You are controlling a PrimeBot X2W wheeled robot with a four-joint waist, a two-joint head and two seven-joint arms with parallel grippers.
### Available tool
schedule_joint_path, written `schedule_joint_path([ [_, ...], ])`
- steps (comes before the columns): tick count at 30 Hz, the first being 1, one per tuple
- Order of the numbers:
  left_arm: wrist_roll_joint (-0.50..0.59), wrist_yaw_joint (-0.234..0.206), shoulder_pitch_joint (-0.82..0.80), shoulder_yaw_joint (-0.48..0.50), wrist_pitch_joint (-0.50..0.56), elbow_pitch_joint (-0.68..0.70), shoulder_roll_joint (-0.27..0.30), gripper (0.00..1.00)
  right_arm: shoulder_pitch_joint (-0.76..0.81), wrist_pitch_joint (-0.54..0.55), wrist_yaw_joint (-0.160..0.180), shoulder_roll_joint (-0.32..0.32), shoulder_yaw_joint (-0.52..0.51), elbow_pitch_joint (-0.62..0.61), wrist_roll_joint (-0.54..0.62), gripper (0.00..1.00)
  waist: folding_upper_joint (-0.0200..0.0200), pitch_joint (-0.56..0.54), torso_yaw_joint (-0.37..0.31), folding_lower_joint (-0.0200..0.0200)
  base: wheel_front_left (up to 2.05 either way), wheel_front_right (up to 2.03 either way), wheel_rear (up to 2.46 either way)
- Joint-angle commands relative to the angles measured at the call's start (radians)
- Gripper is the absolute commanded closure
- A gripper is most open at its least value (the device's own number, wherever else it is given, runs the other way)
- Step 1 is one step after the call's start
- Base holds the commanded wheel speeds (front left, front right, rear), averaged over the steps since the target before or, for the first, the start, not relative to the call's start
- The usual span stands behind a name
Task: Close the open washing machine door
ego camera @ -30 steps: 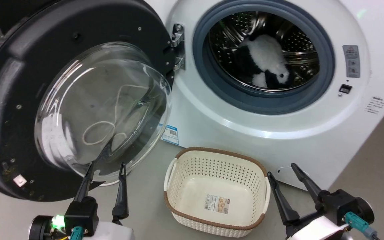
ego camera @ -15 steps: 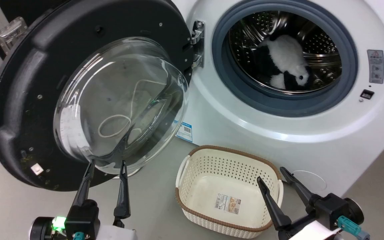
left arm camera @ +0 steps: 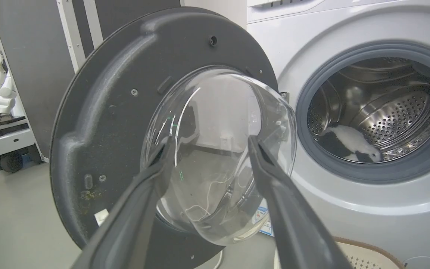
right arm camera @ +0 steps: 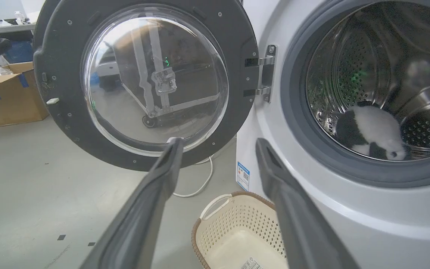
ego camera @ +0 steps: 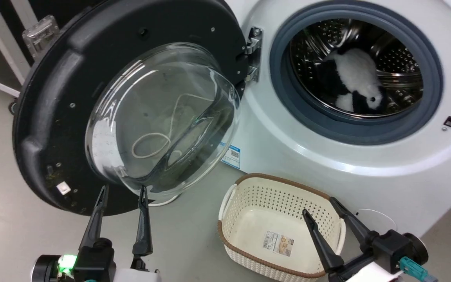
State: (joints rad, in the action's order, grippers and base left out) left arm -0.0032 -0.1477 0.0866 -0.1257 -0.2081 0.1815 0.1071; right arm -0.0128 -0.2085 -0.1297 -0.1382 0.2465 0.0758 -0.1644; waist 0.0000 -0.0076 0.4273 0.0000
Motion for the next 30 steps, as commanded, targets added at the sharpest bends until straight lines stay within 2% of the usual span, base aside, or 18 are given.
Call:
schedule_joint_path([
  [1, -0.004, -0.005, 0.014, -0.005, -0.01, 0.007, 0.004, 0.0, -0.004, -0.009, -0.001, -0.008, 0.005, -0.001, -0.009, 0.0, 0.0, 0.0, 0.003, 0.0, 0.0, 0.0, 0.0],
  [2, -0.01, -0.007, 0.013, -0.004, -0.014, 0.02, 0.003, 0.67, -0.002, -0.014, -0.001, -0.011, 0.008, -0.002, -0.011, 0.0, 0.0, 0.001, 0.013, 0.0, 0.0, 0.0, 0.0],
  [3, -0.01, -0.007, 0.013, -0.004, -0.014, 0.02, 0.003, 0.67, -0.002, -0.014, -0.001, -0.011, 0.008, -0.002, -0.011, 0.0, 0.0, 0.001, 0.013, 0.0, 0.0, 0.0, 0.0],
  [4, -0.035, -0.012, 0.007, 0.016, -0.018, 0.046, -0.003, 1.0, 0.002, -0.018, -0.001, -0.014, 0.009, -0.005, -0.011, 0.0, 0.0, 0.01, 0.023, 0.0, 0.0, 0.0, 0.0],
  [8, -0.055, -0.006, -0.011, 0.051, -0.024, 0.089, -0.005, 1.0, 0.005, -0.024, -0.001, -0.026, 0.005, -0.01, -0.011, 0.0, 0.0, 0.03, 0.036, 0.0, 0.0, 0.0, 0.0],
  [13, -0.128, 0.021, -0.079, 0.151, -0.035, 0.171, -0.019, 1.0, 0.013, -0.034, -0.001, -0.048, -0.014, -0.025, -0.011, 0.0, 0.0, 0.071, 0.06, 0.0, 0.0, 0.0, 0.0],
  [14, -0.153, 0.032, -0.101, 0.183, -0.037, 0.183, -0.021, 1.0, 0.015, -0.036, -0.001, -0.051, -0.02, -0.029, -0.011, 0.0, 0.0, 0.079, 0.065, 0.0, 0.0, 0.0, 0.0],
  [15, -0.207, 0.062, -0.151, 0.265, -0.041, 0.19, -0.017, 1.0, 0.021, -0.041, -0.001, -0.055, -0.029, -0.036, -0.011, 0.0, 0.0, 0.087, 0.074, 0.0, 0.0, 0.0, 0.0],
  [16, -0.207, 0.062, -0.151, 0.265, -0.041, 0.19, -0.017, 1.0, 0.021, -0.041, -0.001, -0.055, -0.029, -0.036, -0.011, 0.0, 0.0, 0.087, 0.074, 0.0, 0.0, 0.0, 0.0],
  [17, -0.272, 0.092, -0.21, 0.354, -0.045, 0.176, -0.01, 1.0, 0.029, -0.045, -0.001, -0.057, -0.039, -0.045, -0.01, 0.0, 0.0, 0.097, 0.083, 0.0, 0.0, 0.0, 0.0],
  [18, -0.272, 0.092, -0.21, 0.354, -0.045, 0.176, -0.01, 1.0, 0.029, -0.045, -0.001, -0.057, -0.039, -0.045, -0.01, 0.0, 0.0, 0.097, 0.083, 0.0, 0.0, 0.0, 0.0],
  [19, -0.309, 0.105, -0.242, 0.402, -0.047, 0.158, -0.004, 1.0, 0.033, -0.047, -0.001, -0.056, -0.046, -0.049, -0.009, 0.0, 0.0, 0.1, 0.087, 0.0, 0.0, 0.0, 0.0],
  [20, -0.392, 0.128, -0.307, 0.492, -0.051, 0.095, 0.023, 1.0, 0.039, -0.051, -0.001, -0.054, -0.057, -0.059, -0.007, 0.0, 0.0, 0.108, 0.091, 0.0, 0.0, 0.0, 0.0],
  [21, -0.392, 0.128, -0.307, 0.492, -0.051, 0.095, 0.023, 1.0, 0.039, -0.051, -0.001, -0.054, -0.057, -0.059, -0.007, 0.0, 0.0, 0.108, 0.091, 0.0, 0.0, 0.0, 0.0],
  [23, -0.474, 0.141, -0.365, 0.569, -0.036, 0.004, 0.07, 1.0, 0.038, -0.053, -0.001, -0.052, -0.062, -0.069, -0.004, 0.0, 0.0, 0.121, 0.08, 0.0, 0.0, 0.0, 0.0],
  [25, -0.602, 0.141, -0.452, 0.643, 0.069, -0.139, 0.135, 1.0, 0.034, -0.053, -0.001, -0.055, -0.068, -0.076, -0.004, 0.0, 0.0, 0.135, 0.064, 0.0, 0.0, 0.0, 0.0],
  [26, -0.602, 0.141, -0.452, 0.643, 0.069, -0.139, 0.135, 1.0, 0.034, -0.053, -0.001, -0.055, -0.068, -0.076, -0.004, 0.0, 0.0, 0.135, 0.064, 0.0, 0.0, 0.0, 0.0],
  [30, -0.734, 0.137, -0.538, 0.677, 0.243, -0.308, 0.204, 1.0, 0.027, -0.053, -0.001, -0.061, -0.069, -0.08, -0.005, 0.0, 0.0, 0.155, 0.045, 0.0, 0.0, 0.0, 0.0],
])
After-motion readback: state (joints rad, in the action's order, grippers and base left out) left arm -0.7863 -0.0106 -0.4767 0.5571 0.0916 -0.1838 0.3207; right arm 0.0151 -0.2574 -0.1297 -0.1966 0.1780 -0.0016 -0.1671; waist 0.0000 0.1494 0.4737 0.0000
